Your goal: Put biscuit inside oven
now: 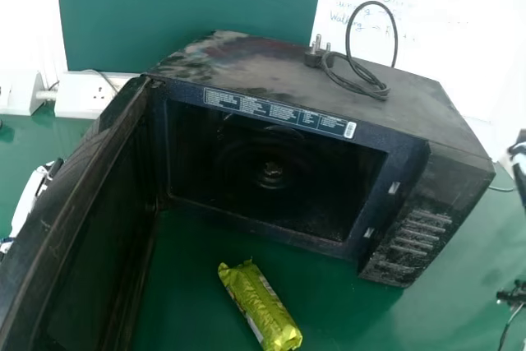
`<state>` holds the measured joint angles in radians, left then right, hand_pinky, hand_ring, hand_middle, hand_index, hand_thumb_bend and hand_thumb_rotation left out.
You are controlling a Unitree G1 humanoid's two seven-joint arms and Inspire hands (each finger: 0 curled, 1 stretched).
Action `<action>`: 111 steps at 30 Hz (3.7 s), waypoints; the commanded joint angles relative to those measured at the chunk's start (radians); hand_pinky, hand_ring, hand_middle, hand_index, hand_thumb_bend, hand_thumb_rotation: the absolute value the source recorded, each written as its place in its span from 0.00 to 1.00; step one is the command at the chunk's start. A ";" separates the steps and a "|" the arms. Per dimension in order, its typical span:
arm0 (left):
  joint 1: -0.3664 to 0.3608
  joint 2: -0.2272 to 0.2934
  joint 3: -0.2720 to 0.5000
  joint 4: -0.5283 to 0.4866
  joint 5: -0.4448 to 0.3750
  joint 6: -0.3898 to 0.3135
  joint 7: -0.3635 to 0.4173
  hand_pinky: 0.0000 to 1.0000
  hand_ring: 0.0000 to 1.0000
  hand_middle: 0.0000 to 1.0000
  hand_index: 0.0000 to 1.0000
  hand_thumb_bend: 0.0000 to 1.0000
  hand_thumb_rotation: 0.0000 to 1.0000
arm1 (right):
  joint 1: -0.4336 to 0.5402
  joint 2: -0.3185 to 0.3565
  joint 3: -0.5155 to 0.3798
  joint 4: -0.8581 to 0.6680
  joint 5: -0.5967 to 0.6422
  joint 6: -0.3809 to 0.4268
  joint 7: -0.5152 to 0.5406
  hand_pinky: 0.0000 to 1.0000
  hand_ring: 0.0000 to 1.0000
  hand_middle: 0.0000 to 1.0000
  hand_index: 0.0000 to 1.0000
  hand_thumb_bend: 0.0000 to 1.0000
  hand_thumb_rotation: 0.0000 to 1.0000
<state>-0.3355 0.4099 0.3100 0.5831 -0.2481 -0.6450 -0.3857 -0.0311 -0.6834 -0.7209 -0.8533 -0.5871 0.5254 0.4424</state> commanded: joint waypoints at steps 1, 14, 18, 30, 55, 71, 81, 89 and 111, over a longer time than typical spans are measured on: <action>0.013 0.001 0.002 -0.010 0.004 -0.001 0.005 0.34 0.41 0.45 0.49 0.52 0.08 | 0.023 -0.033 -0.040 0.004 0.048 -0.047 0.031 0.43 0.54 0.61 0.50 0.51 0.17; 0.015 -0.003 0.005 -0.019 -0.007 0.010 0.000 0.34 0.41 0.45 0.49 0.52 0.07 | 0.096 -0.101 -0.090 0.022 0.199 -0.191 0.143 0.55 0.64 0.68 0.70 0.72 0.36; 0.014 0.000 0.004 -0.014 0.000 0.004 0.002 0.34 0.41 0.45 0.49 0.52 0.07 | 0.071 -0.099 -0.094 0.062 0.406 -0.280 0.195 0.52 0.65 0.70 0.71 0.71 0.26; 0.007 0.000 0.005 0.001 -0.003 -0.006 -0.008 0.34 0.41 0.45 0.49 0.52 0.07 | 0.077 -0.184 0.013 0.100 0.474 -0.392 0.226 0.48 0.65 0.73 0.77 0.83 0.39; 0.005 -0.003 0.004 0.002 -0.005 0.002 -0.008 0.34 0.41 0.45 0.49 0.52 0.08 | -0.016 -0.259 0.342 0.167 0.354 -0.558 0.195 0.19 0.45 0.58 0.76 1.00 0.91; 0.010 -0.006 0.000 -0.020 -0.002 0.002 -0.006 0.34 0.41 0.45 0.49 0.52 0.07 | -0.211 -0.430 0.559 0.082 0.255 -0.302 0.461 0.14 0.71 0.76 0.81 1.00 0.85; 0.031 -0.018 -0.015 -0.086 0.018 0.058 0.027 0.33 0.40 0.45 0.48 0.52 0.07 | -0.321 -0.435 0.729 0.116 0.166 -0.298 0.520 0.05 0.56 0.68 0.74 1.00 0.83; 0.055 -0.022 -0.021 -0.164 0.017 0.107 0.036 0.34 0.40 0.45 0.48 0.52 0.06 | -0.389 -0.383 0.871 0.201 0.089 -0.310 0.579 0.19 0.60 0.73 0.72 1.00 0.88; 0.057 -0.027 -0.025 -0.179 0.025 0.119 0.045 0.33 0.39 0.45 0.48 0.52 0.07 | -0.195 -0.261 0.880 0.061 -0.155 -0.039 0.611 0.00 0.94 0.95 0.96 1.00 0.80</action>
<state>-0.2905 0.3910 0.2884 0.4034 -0.2250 -0.5254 -0.3405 -0.2378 -0.9643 0.1390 -0.7709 -0.7126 0.4648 1.0392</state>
